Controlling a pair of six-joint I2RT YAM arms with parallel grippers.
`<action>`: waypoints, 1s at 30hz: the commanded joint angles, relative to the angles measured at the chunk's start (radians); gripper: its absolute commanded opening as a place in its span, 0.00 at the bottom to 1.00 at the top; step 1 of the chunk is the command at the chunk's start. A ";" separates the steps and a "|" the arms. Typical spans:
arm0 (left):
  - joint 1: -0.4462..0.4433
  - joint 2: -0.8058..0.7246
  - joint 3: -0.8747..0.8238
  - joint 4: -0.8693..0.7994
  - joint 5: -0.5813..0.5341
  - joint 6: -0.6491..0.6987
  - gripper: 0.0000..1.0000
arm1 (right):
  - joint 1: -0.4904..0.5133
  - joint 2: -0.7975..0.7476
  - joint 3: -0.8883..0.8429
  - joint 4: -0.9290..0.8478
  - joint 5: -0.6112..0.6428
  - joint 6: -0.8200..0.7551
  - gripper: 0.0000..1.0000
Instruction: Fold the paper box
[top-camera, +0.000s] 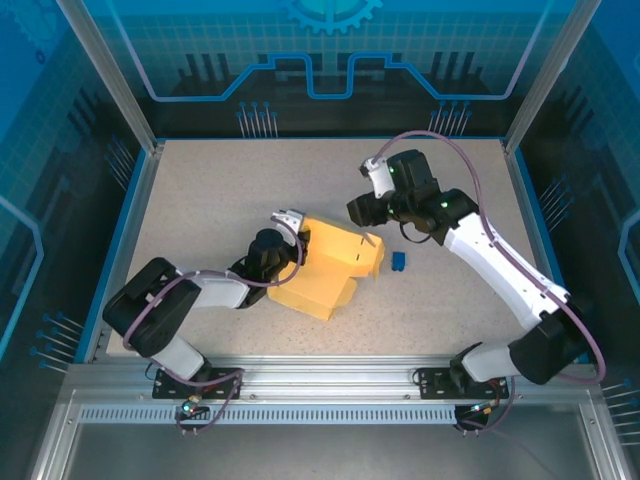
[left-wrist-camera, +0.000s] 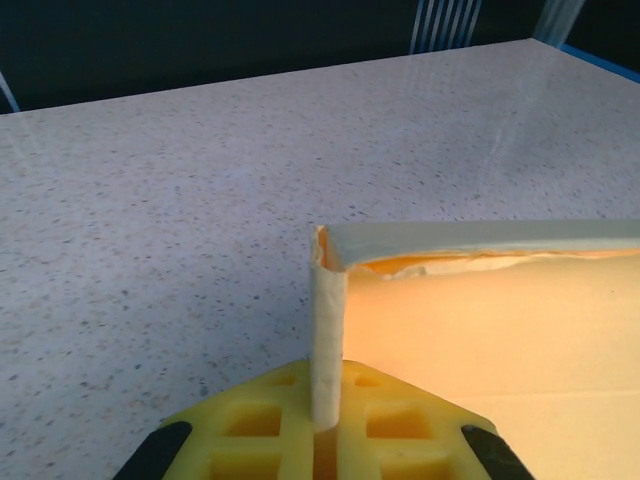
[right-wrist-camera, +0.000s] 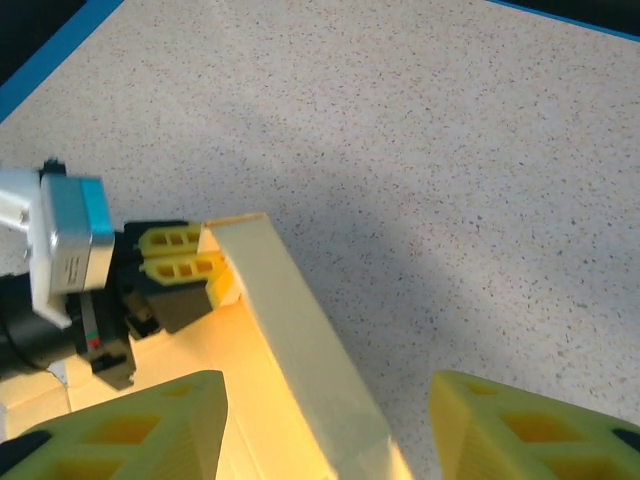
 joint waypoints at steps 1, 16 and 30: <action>-0.009 -0.075 0.052 -0.157 -0.075 -0.052 0.01 | 0.062 -0.007 -0.039 -0.049 0.144 0.040 0.58; -0.022 -0.213 0.084 -0.347 -0.162 -0.082 0.02 | 0.187 0.095 0.007 -0.122 0.376 0.061 0.58; -0.034 -0.253 0.103 -0.418 -0.220 -0.083 0.02 | 0.261 0.168 -0.002 -0.047 0.276 0.188 0.52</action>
